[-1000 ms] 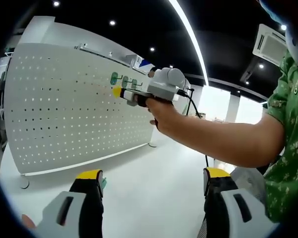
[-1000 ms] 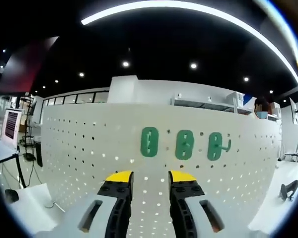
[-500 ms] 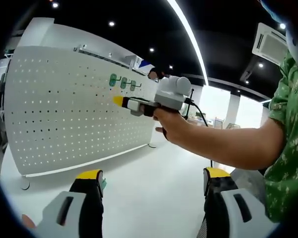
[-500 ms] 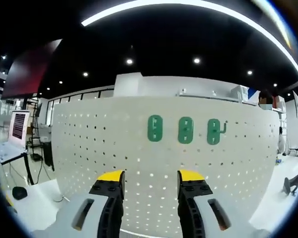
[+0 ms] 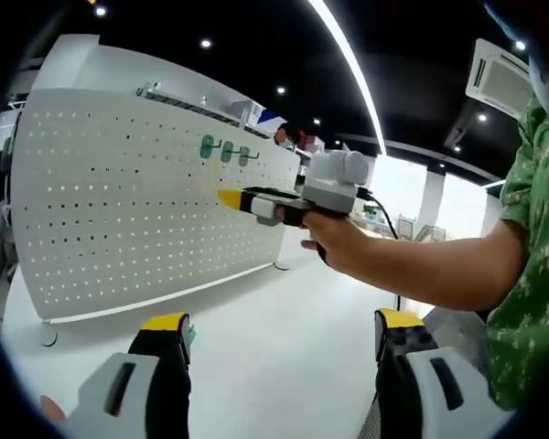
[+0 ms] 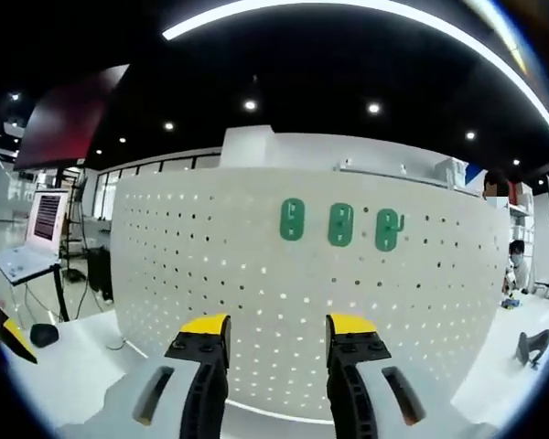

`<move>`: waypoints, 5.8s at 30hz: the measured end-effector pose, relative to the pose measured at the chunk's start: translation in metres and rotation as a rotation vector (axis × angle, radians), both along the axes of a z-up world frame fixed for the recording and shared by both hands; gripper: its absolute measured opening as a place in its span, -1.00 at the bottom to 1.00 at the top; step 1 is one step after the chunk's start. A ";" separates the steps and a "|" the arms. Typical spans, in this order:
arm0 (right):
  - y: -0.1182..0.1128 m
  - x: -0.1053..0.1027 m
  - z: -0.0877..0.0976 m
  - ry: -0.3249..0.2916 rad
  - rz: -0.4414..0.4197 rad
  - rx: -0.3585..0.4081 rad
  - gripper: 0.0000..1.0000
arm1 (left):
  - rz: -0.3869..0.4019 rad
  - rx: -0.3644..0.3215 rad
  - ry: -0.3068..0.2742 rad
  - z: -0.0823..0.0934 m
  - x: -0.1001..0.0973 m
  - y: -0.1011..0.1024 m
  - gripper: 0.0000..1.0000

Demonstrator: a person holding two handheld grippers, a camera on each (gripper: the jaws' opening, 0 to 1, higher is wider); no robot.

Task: Insert the hook assembly into the mounting plate slot until the hook locks in place.

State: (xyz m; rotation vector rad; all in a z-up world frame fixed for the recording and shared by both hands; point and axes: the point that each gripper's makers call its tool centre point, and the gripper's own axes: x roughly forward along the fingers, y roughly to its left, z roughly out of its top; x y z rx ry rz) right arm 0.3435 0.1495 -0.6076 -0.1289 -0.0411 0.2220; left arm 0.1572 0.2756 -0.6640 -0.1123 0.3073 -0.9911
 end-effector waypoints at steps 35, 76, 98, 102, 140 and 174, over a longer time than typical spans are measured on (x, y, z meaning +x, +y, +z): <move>0.050 -0.032 -0.109 0.222 0.390 -0.384 -0.25 | 0.074 0.011 0.011 -0.007 -0.009 0.009 0.68; 0.100 -0.025 -0.217 0.418 0.870 -0.780 -0.44 | 0.155 0.033 0.057 -0.021 -0.005 0.020 0.63; 0.110 -0.037 -0.218 0.334 0.954 -0.913 -0.86 | 0.159 0.032 0.063 -0.024 -0.004 0.019 0.62; 0.111 -0.038 -0.218 0.327 0.959 -0.926 -0.90 | 0.158 0.032 0.063 -0.024 -0.004 0.020 0.61; 0.097 -0.040 -0.187 0.441 0.773 -0.661 -0.96 | 0.158 0.066 0.025 -0.027 0.012 0.008 0.54; 0.080 -0.056 -0.042 0.149 0.449 -0.249 -0.97 | 0.098 0.068 -0.015 -0.013 -0.007 0.003 0.48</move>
